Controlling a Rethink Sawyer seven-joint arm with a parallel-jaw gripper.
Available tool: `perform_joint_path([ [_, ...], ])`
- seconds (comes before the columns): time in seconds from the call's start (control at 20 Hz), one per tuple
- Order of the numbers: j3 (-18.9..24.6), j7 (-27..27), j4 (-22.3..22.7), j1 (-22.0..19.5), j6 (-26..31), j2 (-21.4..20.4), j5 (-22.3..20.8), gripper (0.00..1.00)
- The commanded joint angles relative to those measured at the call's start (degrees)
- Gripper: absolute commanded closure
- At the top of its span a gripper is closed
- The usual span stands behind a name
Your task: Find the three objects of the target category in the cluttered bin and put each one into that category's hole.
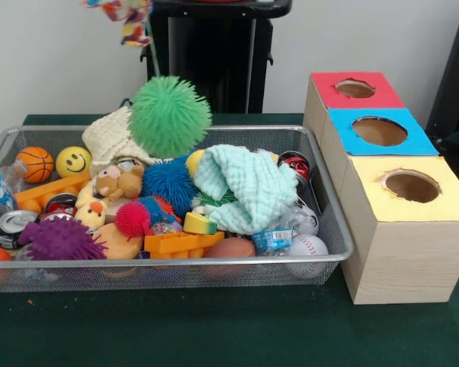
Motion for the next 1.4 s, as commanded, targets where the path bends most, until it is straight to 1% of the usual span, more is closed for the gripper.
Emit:
perform_joint_path([
  [0.05, -0.8, 16.0, 2.9, 5.7, -2.7, -3.3, 2.9, 1.00],
  [0.15, -2.0, 17.0, 8.5, 7.5, -4.6, -7.5, 5.1, 1.00],
  [0.35, -5.3, 14.2, 20.7, 10.8, -7.2, -18.0, 8.4, 1.00],
  [0.45, -7.6, 13.4, 26.2, 12.0, -7.9, -22.3, 10.6, 1.00],
  [0.55, -9.6, 10.1, 31.5, 12.6, -8.9, -25.9, 11.8, 1.00],
  [0.65, -11.5, 6.2, 36.4, 12.2, -10.3, -29.2, 13.2, 1.00],
  [0.8, -13.6, -0.6, 40.7, 10.1, -10.6, -32.1, 13.6, 1.00],
  [0.95, -14.3, -7.6, 42.4, 6.8, -9.9, -33.3, 12.9, 1.00],
  [1.1, -13.2, -14.0, 42.9, 2.2, -10.0, -32.2, 12.5, 1.00],
  [1.3, -10.3, -19.7, 44.7, -3.9, -14.5, -29.2, 12.1, 1.00],
  [1.4, -8.4, -22.0, 47.4, -7.0, -20.4, -27.2, 12.8, 1.00],
])
